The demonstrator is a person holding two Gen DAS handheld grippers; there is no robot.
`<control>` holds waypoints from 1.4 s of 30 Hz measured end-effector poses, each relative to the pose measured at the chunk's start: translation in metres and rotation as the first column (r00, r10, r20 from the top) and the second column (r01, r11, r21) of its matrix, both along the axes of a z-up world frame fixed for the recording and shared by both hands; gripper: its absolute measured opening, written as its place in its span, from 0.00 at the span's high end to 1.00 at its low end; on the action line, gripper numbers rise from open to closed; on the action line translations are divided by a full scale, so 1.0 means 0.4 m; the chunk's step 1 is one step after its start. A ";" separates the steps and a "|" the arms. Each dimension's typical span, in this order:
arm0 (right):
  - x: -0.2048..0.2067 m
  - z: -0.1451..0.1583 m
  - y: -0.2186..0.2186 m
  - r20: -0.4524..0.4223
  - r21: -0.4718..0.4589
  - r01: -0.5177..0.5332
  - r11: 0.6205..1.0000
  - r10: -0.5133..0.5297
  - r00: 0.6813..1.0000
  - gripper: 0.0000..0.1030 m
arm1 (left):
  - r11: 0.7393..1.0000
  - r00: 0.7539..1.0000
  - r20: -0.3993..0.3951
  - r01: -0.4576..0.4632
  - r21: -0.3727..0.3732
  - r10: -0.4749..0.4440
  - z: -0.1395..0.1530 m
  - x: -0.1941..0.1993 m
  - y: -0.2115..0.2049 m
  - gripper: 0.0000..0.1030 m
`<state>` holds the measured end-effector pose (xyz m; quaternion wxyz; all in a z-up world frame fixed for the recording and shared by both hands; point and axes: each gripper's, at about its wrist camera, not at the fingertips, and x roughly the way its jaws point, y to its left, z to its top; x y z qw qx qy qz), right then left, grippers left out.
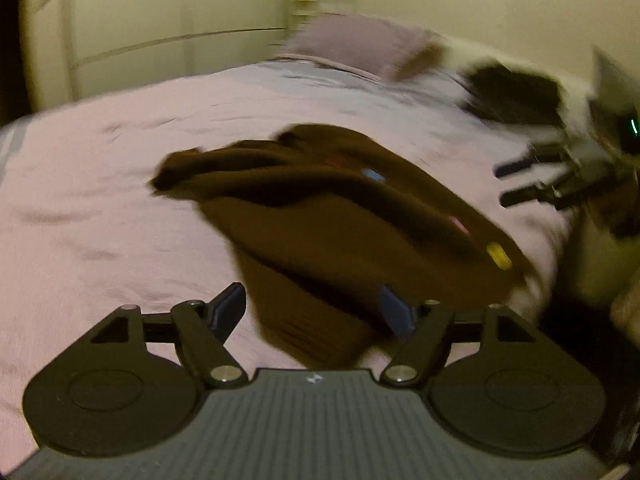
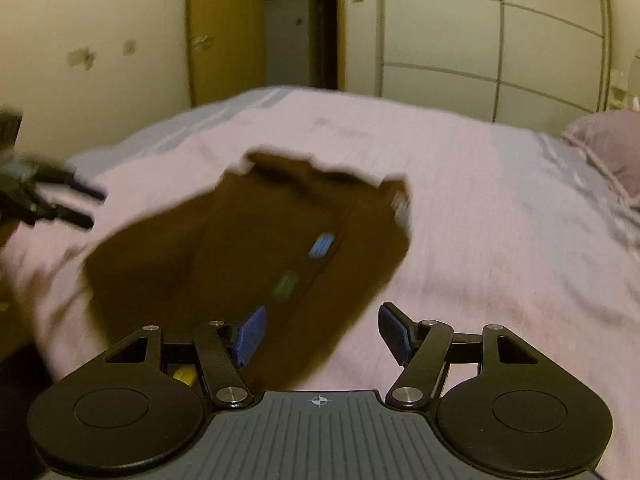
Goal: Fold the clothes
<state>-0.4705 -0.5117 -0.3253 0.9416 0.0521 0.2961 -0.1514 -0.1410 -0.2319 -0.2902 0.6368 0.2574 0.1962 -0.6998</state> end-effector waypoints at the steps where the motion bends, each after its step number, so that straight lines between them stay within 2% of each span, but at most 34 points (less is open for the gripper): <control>1: -0.025 -0.019 0.032 -0.010 0.013 0.002 1.000 -0.002 1.000 0.36 | 1.000 0.998 0.052 0.021 0.002 -0.021 -0.010 -0.037 0.009 0.31; 4: -0.083 -0.072 0.096 -0.022 0.095 0.036 0.995 -0.034 0.999 0.36 | 0.999 0.980 0.195 0.044 0.024 -0.048 -0.051 -0.120 -0.005 0.31; 5: -0.088 -0.086 0.113 -0.028 0.111 0.049 0.993 -0.046 0.999 0.36 | 0.999 0.975 0.217 0.045 0.027 -0.050 -0.065 -0.136 -0.020 0.31; 7: -0.087 -0.078 0.138 -0.024 0.114 0.056 0.992 -0.054 0.998 0.35 | 0.999 0.976 0.213 0.039 0.022 -0.043 -0.088 -0.154 -0.056 0.36; 8: -0.078 -0.079 0.146 -0.015 0.106 0.054 0.993 -0.053 0.998 0.32 | 1.000 0.982 0.185 0.027 0.015 -0.030 -0.090 -0.151 -0.074 0.38; 9: -0.068 -0.080 0.155 -0.004 0.098 0.052 0.994 -0.052 0.999 0.27 | 1.000 0.992 0.126 0.014 0.002 -0.015 -0.085 -0.138 -0.092 0.48; 10: -0.054 -0.085 0.162 0.009 0.089 0.047 0.995 -0.048 0.999 0.24 | 1.000 0.998 0.055 -0.011 -0.018 0.012 -0.071 -0.117 -0.103 0.68; 11: -0.037 -0.091 0.165 0.020 0.084 0.044 0.996 -0.046 0.999 0.21 | 0.997 0.998 0.036 -0.055 -0.050 0.057 -0.047 -0.095 -0.109 0.78; 12: -0.020 -0.096 0.166 0.030 0.080 0.041 0.996 -0.044 0.999 0.21 | 0.992 0.995 0.015 -0.100 -0.080 0.102 -0.022 -0.074 -0.114 0.93; 13: -0.004 -0.102 0.167 0.040 0.076 0.039 0.996 -0.042 0.998 0.21 | 0.983 0.990 0.002 -0.143 -0.111 0.144 0.004 -0.052 -0.119 0.97; 16: 0.051 -0.121 0.173 0.059 0.060 0.056 0.997 -0.059 0.996 0.21 | 0.949 0.965 0.040 -0.246 -0.199 0.258 0.101 0.012 -0.104 0.97; 20: 0.127 -0.122 0.182 0.063 0.020 0.056 0.998 -0.057 0.996 0.21 | 0.905 0.929 0.072 -0.335 -0.263 0.364 0.190 0.085 -0.048 0.97; 22: 0.160 -0.122 0.181 0.062 0.042 0.054 0.998 -0.057 0.996 0.21 | 0.893 0.914 0.083 -0.366 -0.261 0.398 0.195 0.107 -0.019 0.97; 25: 0.196 -0.119 0.190 0.080 0.063 0.040 0.997 -0.045 0.996 0.21 | 0.884 0.893 0.107 -0.405 -0.233 0.438 0.158 0.130 0.020 0.98; 29: 0.232 -0.124 0.215 0.079 0.053 0.029 0.998 -0.033 0.996 0.21 | 0.884 0.893 0.063 -0.426 -0.193 0.445 0.110 0.160 0.039 0.98; 34: 0.252 -0.119 0.214 0.060 0.026 0.014 1.000 -0.016 0.998 0.22 | 0.895 0.920 0.060 -0.358 -0.266 0.386 0.169 0.149 0.001 0.98; 35: 0.243 -0.108 0.200 0.069 0.041 0.028 0.999 -0.031 0.997 0.39 | 0.897 0.925 0.071 -0.339 -0.283 0.373 0.187 0.143 -0.010 0.98; 36: 0.234 -0.098 0.187 0.077 0.056 0.041 0.998 -0.045 0.996 0.64 | 0.899 0.930 0.082 -0.321 -0.299 0.359 0.204 0.137 -0.020 0.98; 37: 0.225 -0.086 0.174 0.081 0.061 0.054 0.997 -0.059 0.995 0.74 | 0.900 0.933 0.093 -0.305 -0.312 0.348 0.218 0.131 -0.025 0.98; 39: 0.194 -0.056 0.143 0.094 0.060 0.080 0.995 -0.085 0.992 0.99 | 0.901 0.935 0.122 -0.279 -0.331 0.334 0.239 0.123 -0.035 0.98; 42: 0.156 0.001 0.082 0.083 -0.014 0.097 0.995 -0.095 0.992 0.99 | 0.901 0.929 0.161 -0.264 -0.343 0.333 0.259 0.121 -0.048 0.98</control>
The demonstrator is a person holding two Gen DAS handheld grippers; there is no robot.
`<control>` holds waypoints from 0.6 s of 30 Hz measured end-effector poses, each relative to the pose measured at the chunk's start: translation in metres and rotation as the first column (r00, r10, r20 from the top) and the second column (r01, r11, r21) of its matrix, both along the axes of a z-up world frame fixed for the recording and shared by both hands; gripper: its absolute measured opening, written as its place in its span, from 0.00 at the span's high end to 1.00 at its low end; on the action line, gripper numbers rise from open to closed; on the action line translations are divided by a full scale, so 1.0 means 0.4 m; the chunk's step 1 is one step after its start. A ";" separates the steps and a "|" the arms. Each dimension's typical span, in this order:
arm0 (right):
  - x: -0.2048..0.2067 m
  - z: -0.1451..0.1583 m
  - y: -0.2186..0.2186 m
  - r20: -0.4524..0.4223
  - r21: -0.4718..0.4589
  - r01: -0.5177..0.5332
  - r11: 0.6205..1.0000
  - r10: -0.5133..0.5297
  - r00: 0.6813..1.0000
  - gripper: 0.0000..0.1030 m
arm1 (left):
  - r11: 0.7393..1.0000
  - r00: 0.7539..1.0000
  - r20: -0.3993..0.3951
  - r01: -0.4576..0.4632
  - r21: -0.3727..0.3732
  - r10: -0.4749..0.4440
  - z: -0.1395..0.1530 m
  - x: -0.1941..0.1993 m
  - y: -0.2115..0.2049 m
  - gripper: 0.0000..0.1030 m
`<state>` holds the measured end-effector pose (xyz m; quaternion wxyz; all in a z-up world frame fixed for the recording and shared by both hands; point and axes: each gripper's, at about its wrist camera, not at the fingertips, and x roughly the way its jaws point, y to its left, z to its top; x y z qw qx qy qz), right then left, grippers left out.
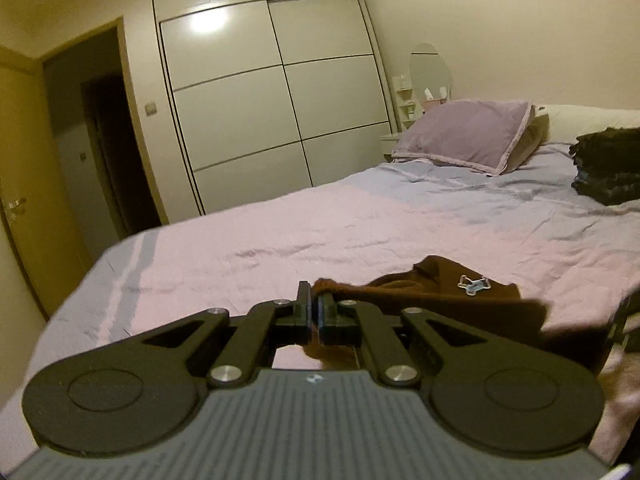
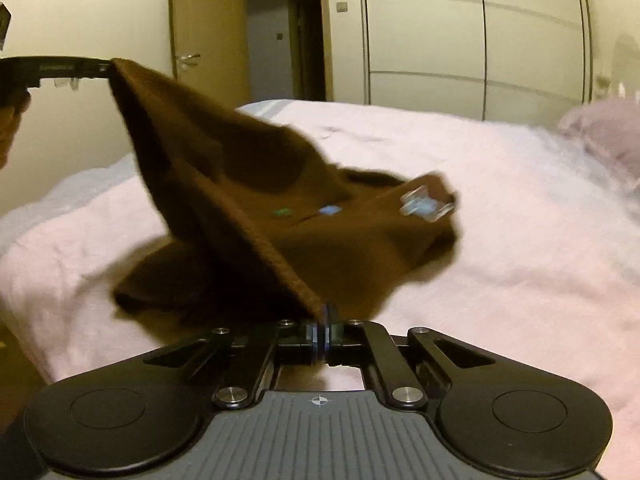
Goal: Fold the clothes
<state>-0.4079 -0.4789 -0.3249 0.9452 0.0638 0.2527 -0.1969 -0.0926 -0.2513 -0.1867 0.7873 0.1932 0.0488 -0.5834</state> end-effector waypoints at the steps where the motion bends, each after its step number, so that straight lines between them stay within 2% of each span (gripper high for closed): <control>1: -0.008 0.027 -0.023 -0.011 -0.048 0.002 0.999 -0.003 1.000 0.99 | 1.000 1.000 0.005 -0.001 0.001 0.001 0.008 0.002 -0.006 0.98; 4: -0.029 0.149 -0.084 -0.017 -0.242 0.018 0.970 -0.022 1.000 0.99 | 1.000 1.000 0.026 0.009 -0.023 -0.008 0.053 -0.011 0.005 0.98; 7: -0.082 0.311 -0.081 0.037 -0.464 0.064 0.883 -0.053 0.998 0.99 | 0.997 0.998 0.049 0.038 -0.060 -0.035 0.105 -0.043 0.045 0.98; 10: -0.147 0.386 -0.022 0.049 -0.592 0.074 0.802 -0.055 0.997 0.99 | 0.995 0.993 0.079 0.087 -0.043 -0.084 0.113 -0.088 0.099 0.98; 13: -0.209 0.345 0.046 -0.003 -0.618 0.041 0.785 -0.055 0.999 0.99 | 0.989 0.988 0.066 0.137 0.049 -0.140 0.063 -0.134 0.169 0.98; 16: -0.261 0.223 0.076 -0.098 -0.525 -0.006 0.851 -0.054 0.994 0.99 | 0.961 0.981 0.030 0.180 0.208 -0.190 -0.041 -0.188 0.226 0.98; 18: -0.285 0.108 0.087 -0.200 -0.418 -0.054 0.907 -0.034 0.979 0.99 | 0.922 0.978 -0.017 0.203 0.330 -0.209 -0.138 -0.225 0.246 0.98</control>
